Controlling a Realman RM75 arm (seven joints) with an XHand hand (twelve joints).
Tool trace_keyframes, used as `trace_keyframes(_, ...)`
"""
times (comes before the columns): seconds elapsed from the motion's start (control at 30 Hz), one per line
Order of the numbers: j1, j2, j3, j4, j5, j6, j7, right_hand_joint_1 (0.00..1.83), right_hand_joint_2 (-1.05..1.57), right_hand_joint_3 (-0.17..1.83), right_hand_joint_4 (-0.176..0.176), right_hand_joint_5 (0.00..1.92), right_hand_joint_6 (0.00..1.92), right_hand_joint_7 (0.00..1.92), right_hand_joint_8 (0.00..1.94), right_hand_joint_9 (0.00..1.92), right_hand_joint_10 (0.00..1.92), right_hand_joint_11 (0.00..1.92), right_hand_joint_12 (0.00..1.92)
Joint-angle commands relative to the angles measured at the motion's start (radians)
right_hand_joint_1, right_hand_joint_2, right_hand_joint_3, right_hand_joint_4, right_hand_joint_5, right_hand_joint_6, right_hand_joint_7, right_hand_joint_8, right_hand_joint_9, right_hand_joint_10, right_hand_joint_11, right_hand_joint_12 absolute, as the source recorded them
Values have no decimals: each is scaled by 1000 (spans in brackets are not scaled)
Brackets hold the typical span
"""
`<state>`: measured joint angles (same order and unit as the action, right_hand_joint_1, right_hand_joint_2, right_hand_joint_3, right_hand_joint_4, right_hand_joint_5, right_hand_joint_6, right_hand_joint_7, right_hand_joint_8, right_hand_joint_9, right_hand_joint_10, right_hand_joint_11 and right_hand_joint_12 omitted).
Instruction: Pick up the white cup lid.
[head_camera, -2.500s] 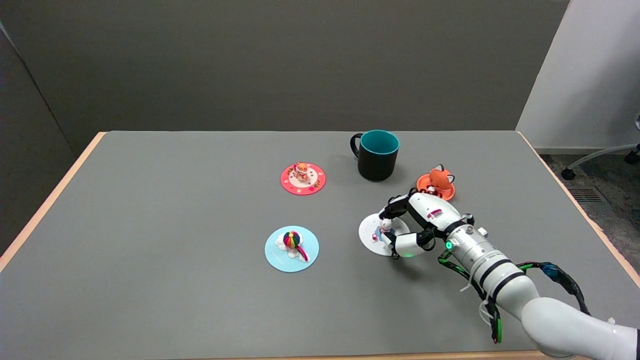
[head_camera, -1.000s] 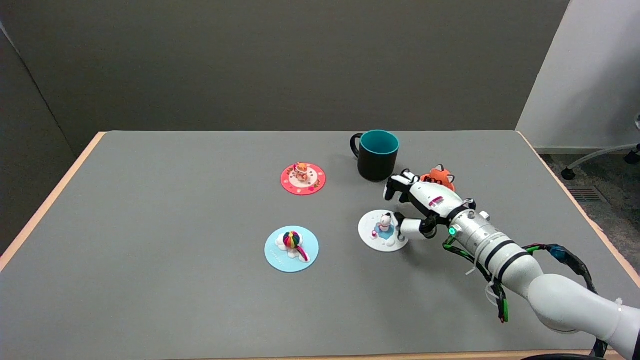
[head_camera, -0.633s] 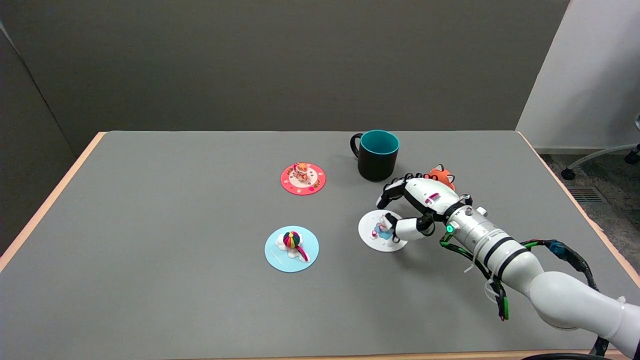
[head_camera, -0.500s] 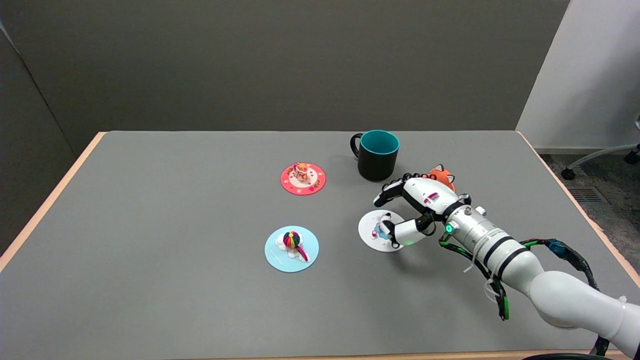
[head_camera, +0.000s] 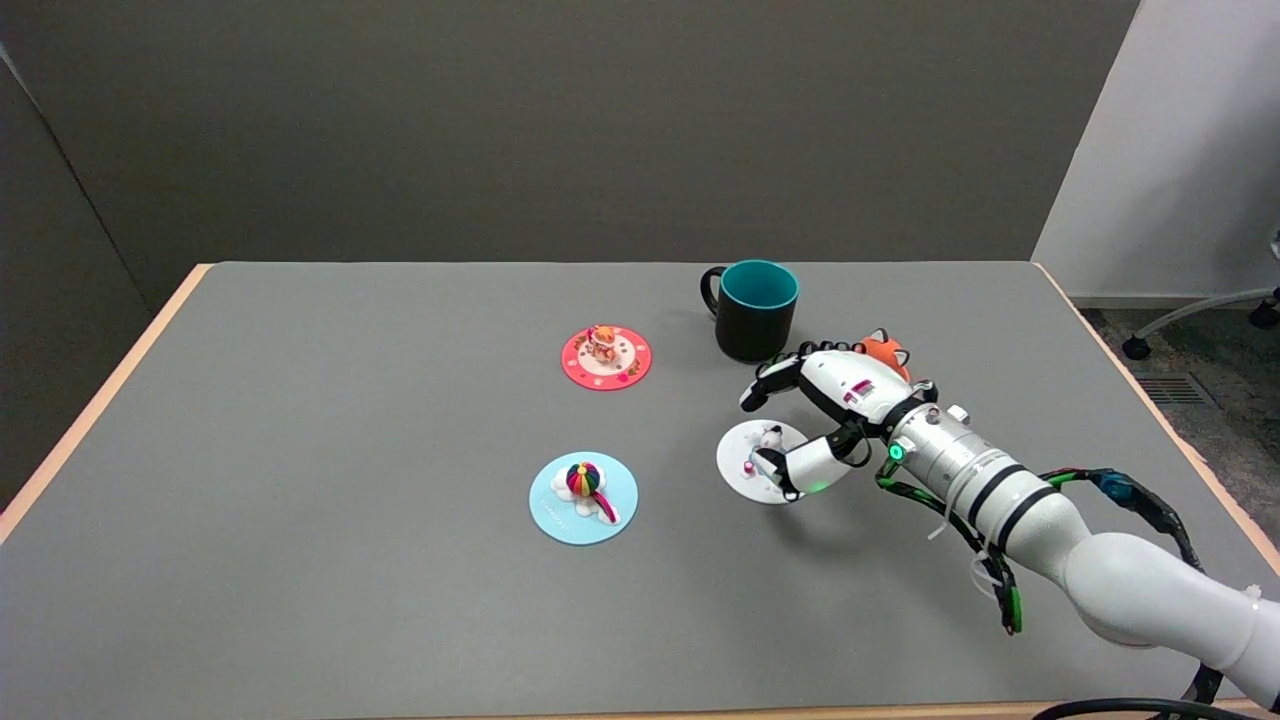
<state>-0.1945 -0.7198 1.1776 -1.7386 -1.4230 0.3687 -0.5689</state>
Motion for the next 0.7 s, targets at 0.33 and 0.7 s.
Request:
trace_keyframes(0.33, 4, 6, 63, 89, -77, -125, 7, 921, 436, 1011, -27, 749, 265, 668, 179, 588, 190, 434, 304)
trace_keyframes(0.7, 6, 7, 68, 97, -96, -128, 3, 921, 440, 1000, -24, 745, 263, 671, 180, 591, 189, 426, 295)
